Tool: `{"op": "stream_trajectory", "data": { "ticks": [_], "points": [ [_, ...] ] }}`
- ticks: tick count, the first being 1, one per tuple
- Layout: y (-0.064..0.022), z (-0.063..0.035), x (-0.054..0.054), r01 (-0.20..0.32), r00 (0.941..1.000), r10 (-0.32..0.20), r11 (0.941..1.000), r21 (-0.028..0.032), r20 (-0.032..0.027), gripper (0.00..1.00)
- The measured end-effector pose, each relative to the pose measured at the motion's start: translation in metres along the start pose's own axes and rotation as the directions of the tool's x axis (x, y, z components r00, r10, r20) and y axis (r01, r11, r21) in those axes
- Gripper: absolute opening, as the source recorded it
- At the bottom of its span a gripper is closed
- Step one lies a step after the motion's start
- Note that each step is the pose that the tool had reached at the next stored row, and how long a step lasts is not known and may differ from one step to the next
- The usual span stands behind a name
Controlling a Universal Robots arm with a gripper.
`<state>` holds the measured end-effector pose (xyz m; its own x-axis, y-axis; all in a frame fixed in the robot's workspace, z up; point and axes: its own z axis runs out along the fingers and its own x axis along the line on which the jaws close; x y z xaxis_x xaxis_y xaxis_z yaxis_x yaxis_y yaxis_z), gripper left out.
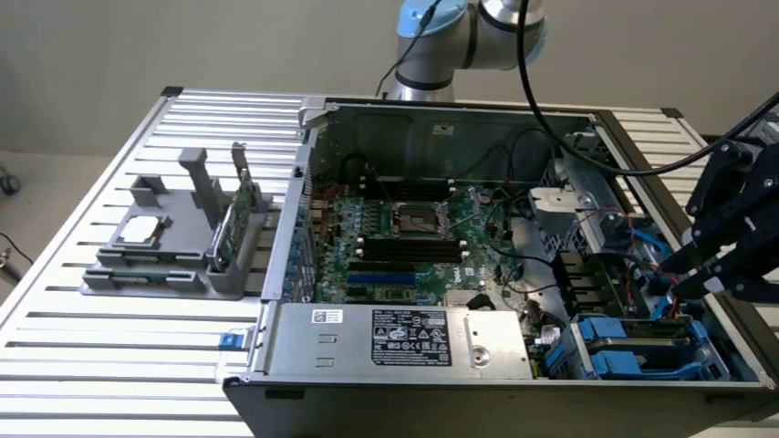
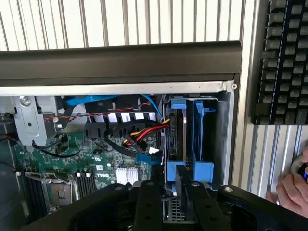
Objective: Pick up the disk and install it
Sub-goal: 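Insert the first disk wire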
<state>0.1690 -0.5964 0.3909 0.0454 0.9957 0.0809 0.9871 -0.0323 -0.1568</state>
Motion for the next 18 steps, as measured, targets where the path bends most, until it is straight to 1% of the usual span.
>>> {"op": "stream_trajectory", "data": {
  "ticks": [1, 2, 3, 6, 8, 10, 14, 18],
  "points": [
    [-0.0014, 0.0003, 0.000, 0.000, 1.0000, 0.000, 1.0000, -0.0001, -0.0001, 0.30],
    [-0.0025, 0.0005, 0.000, 0.000, 1.0000, 0.000, 1.0000, -0.0006, -0.0001, 0.36],
    [-0.0034, 0.0009, 0.000, 0.000, 1.0000, 0.000, 1.0000, -0.0020, -0.0002, 0.36],
    [-0.0055, 0.0037, 0.000, 0.001, 1.0000, -0.001, 0.9999, -0.0141, -0.0011, 0.36],
    [-0.0057, 0.0056, 0.001, 0.002, 1.0000, -0.002, 0.9998, -0.0205, -0.0014, 0.36],
    [-0.0060, 0.0077, 0.003, 0.002, 1.0000, -0.002, 0.9997, -0.0256, -0.0017, 0.36],
    [-0.0076, 0.0123, 0.011, 0.002, 1.0000, -0.002, 0.9994, -0.0341, -0.0020, 0.36],
    [-0.0088, 0.0179, 0.017, 0.001, 1.0000, -0.001, 0.9992, -0.0389, -0.0025, 0.36]
  ]
}}
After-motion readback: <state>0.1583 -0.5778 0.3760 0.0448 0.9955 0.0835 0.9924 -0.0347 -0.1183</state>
